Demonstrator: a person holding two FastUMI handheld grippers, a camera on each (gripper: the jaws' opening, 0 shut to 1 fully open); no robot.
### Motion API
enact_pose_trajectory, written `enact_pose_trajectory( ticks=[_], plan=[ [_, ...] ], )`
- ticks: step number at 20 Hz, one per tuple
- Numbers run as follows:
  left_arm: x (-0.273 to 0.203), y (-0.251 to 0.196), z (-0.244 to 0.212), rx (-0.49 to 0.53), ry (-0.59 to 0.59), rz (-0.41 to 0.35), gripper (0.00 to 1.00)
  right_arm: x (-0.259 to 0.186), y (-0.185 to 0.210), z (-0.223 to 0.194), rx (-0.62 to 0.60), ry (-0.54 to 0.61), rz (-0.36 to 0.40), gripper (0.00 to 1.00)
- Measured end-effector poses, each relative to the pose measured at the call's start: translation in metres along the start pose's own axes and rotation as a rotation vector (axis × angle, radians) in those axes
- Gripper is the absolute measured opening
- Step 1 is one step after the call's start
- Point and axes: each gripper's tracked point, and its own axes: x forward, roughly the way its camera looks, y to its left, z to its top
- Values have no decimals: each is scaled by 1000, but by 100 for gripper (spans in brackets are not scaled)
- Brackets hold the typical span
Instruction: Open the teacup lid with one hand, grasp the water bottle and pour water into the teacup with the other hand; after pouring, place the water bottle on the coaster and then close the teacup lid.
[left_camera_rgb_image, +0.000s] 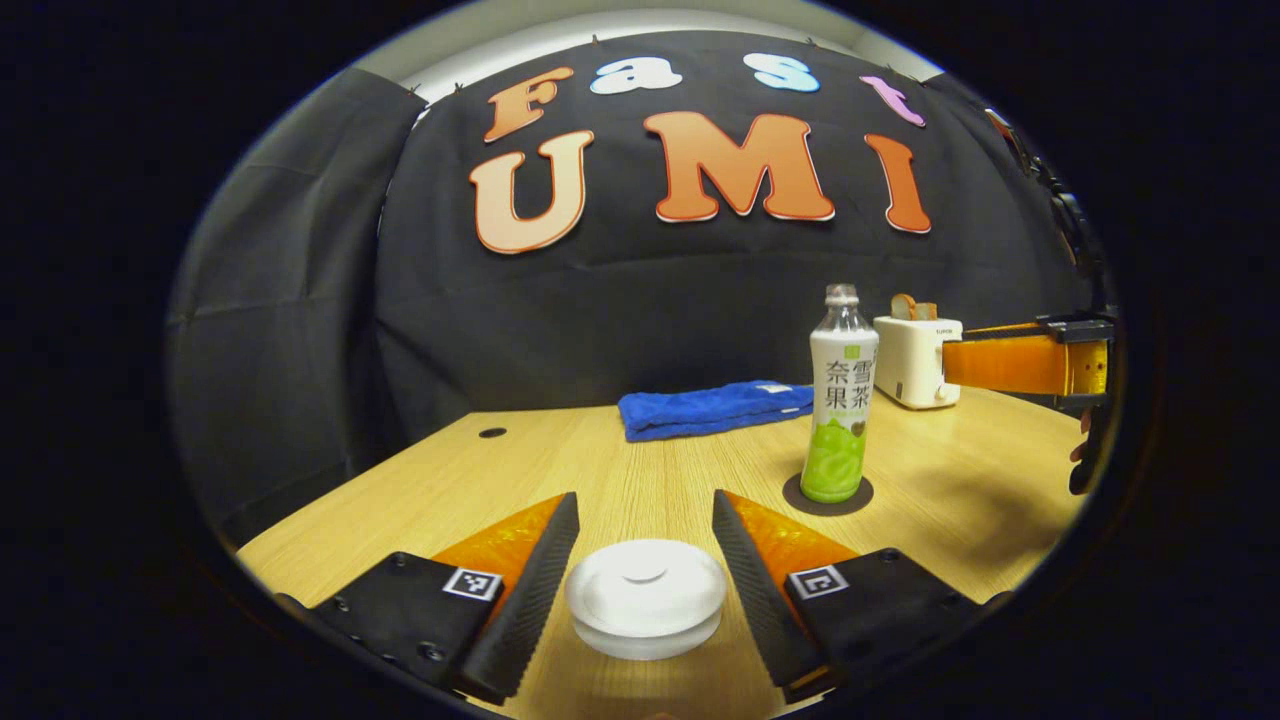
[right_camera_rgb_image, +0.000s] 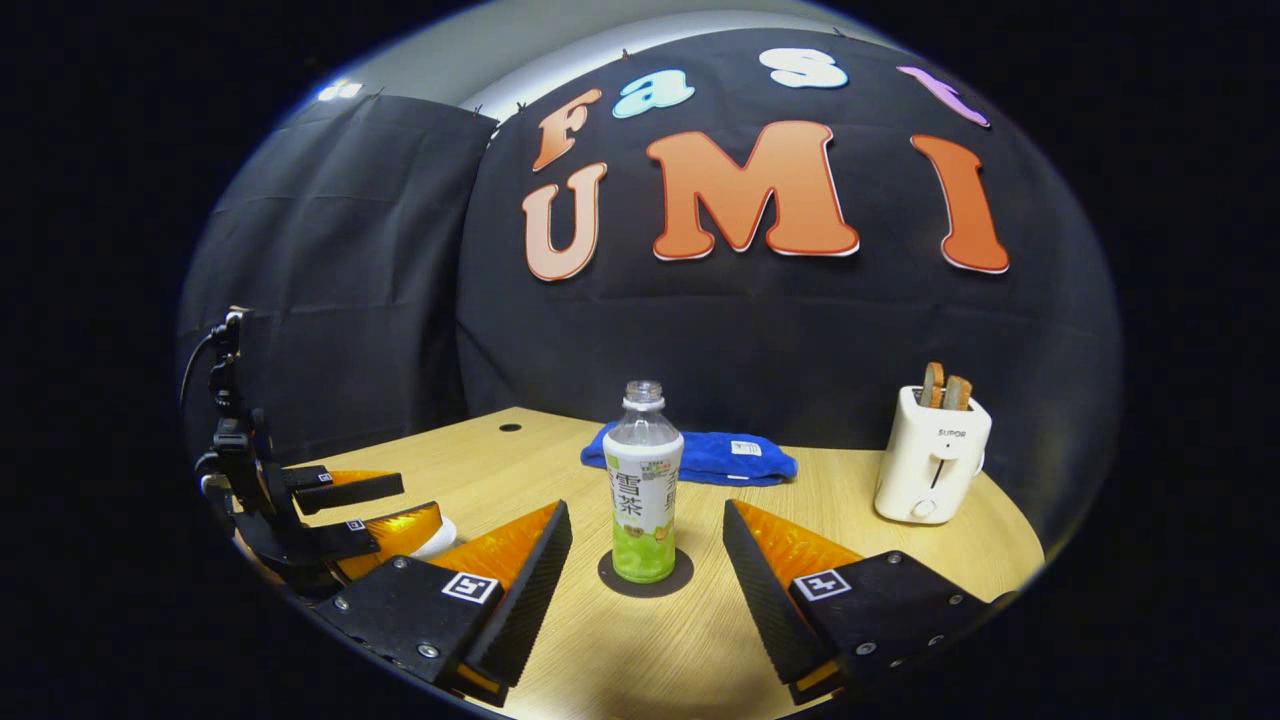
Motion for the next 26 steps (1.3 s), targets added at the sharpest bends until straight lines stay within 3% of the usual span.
enact_pose_trajectory(
  ticks=[2, 3, 4, 8, 12, 19, 26],
  plan=[
    [-11, -4, 23, -15, -54, 0, 97, -12, -3, 9, -30, -32, -41, 92],
    [-17, -7, 34, -21, -72, -2, 92, -18, -5, 14, -45, -46, -64, 92],
    [-23, -9, 44, -30, -91, -6, 98, -25, -5, 18, -56, -56, -86, 92],
    [-50, -18, 84, -66, -153, -20, 97, -54, -5, 28, -55, -82, -148, 92],
    [-79, -19, 114, -42, -205, 23, 97, -83, -10, 44, -55, -144, -204, 92],
    [-116, -42, 142, -117, -223, -12, 97, -125, -8, 68, -64, -177, -257, 92],
    [-137, -36, 155, -78, -231, 16, 98, -136, -1, 69, -62, -171, -261, 92]
  ],
)
